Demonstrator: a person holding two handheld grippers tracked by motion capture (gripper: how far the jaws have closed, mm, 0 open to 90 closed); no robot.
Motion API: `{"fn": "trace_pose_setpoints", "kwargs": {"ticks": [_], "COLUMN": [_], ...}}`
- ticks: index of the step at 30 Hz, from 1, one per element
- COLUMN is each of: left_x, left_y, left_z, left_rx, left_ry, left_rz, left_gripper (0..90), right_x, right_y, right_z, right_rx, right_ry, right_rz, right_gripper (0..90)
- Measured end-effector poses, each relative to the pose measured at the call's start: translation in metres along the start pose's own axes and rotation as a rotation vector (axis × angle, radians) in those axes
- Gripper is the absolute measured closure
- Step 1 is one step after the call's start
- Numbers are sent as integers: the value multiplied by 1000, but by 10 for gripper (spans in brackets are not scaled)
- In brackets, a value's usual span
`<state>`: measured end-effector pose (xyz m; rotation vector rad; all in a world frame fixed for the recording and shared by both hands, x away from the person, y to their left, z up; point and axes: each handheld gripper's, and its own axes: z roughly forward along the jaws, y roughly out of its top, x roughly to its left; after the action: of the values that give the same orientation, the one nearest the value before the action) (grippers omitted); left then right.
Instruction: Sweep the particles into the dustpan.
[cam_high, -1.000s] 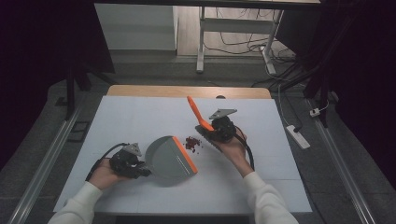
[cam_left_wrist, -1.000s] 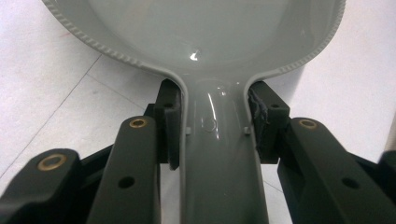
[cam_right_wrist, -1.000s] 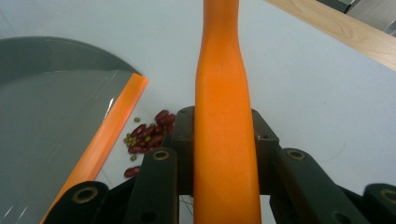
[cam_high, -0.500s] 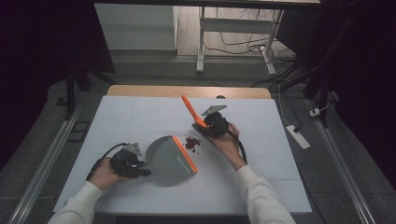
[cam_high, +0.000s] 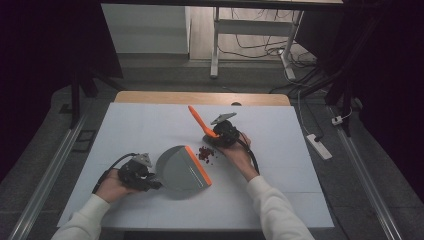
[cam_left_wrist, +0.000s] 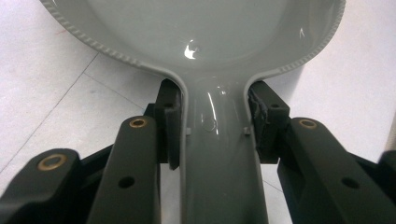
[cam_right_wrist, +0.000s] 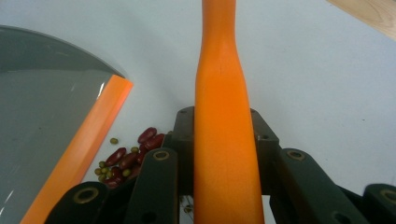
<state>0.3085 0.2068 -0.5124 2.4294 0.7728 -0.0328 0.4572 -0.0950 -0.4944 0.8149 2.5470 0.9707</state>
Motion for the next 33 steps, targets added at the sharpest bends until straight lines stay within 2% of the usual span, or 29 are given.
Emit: {"fn": "trace_pose_setpoints", "kwargs": {"ticks": [4, 9, 17, 25, 27, 31, 33], "left_x": [0, 0, -1, -1, -1, -1, -1], "left_y": [0, 0, 0, 0, 0, 0, 0], "left_z": [0, 0, 1, 2, 2, 2, 2], "left_rx": [-3, 0, 2, 8, 8, 11, 11], "left_ry": [3, 1, 5, 7, 5, 5, 4], "left_rz": [-1, -1, -3, -5, -2, -2, -2], "left_gripper": [616, 616, 615, 615, 615, 615, 615], "right_x": [3, 3, 8, 11, 13, 18, 20], "right_y": [0, -1, -1, -2, -2, -2, -2], "right_z": [0, -1, -2, -3, -3, -3, -4], "right_rx": [8, 10, 12, 6, 8, 11, 12], "right_ry": [2, 15, 9, 25, 43, 38, 37], "right_rz": [-4, 17, 2, 3, 19, -4, 1], "right_gripper": [705, 705, 704, 703, 703, 703, 703]}}
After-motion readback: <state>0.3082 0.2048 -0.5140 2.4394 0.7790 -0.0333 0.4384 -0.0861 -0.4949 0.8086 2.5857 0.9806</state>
